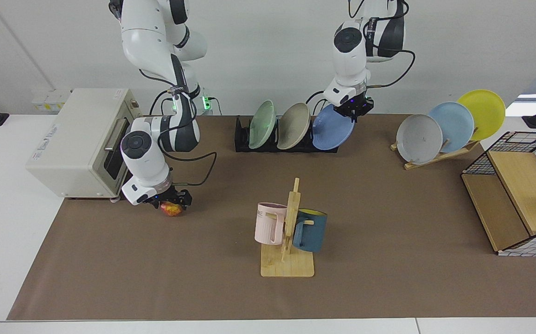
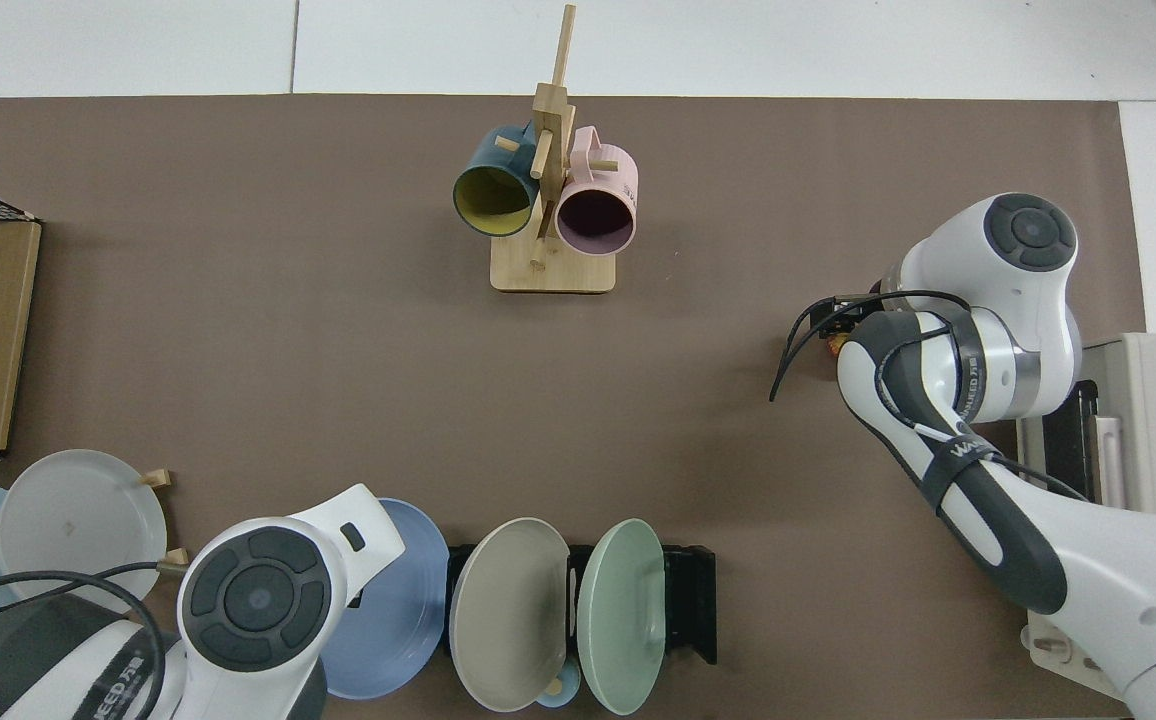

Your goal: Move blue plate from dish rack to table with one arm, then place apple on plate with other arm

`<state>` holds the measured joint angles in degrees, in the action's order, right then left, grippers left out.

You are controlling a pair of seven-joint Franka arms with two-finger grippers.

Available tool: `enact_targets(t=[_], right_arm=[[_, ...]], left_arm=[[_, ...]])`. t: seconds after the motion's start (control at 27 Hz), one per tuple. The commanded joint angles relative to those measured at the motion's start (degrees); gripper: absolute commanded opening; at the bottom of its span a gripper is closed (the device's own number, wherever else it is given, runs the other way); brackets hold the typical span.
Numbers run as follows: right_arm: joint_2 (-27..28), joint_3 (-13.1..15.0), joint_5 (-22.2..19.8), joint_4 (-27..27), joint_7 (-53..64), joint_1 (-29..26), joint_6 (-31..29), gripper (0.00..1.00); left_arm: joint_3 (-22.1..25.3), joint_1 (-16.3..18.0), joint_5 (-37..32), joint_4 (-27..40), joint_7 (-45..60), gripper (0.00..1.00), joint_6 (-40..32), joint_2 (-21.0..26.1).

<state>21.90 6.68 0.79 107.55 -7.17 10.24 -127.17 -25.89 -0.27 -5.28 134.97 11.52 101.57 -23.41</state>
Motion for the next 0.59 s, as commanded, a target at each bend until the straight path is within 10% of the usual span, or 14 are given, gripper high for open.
enact_targets(t=[0.0, 0.33, 0.56], right_arm=[[-0.63, 0.18, 0.62, 2.4, 3.29, 0.04, -1.86, 1.0], [-0.11, 0.09, 0.62, 3.45, 4.0, -0.05, -4.14, 0.98], [-0.11, 0.09, 0.62, 3.37, 4.09, 0.04, -4.14, 0.35]], left_arm=[[0.13, 1.14, -1.83, -8.13, 0.09, 0.0, -5.06, 3.36], [5.4, 6.42, -2.28, -25.36, -2.03, 0.0, -7.96, 13.46], [7.34, 6.51, 0.62, -27.84, 3.59, 0.0, -4.46, 16.9]])
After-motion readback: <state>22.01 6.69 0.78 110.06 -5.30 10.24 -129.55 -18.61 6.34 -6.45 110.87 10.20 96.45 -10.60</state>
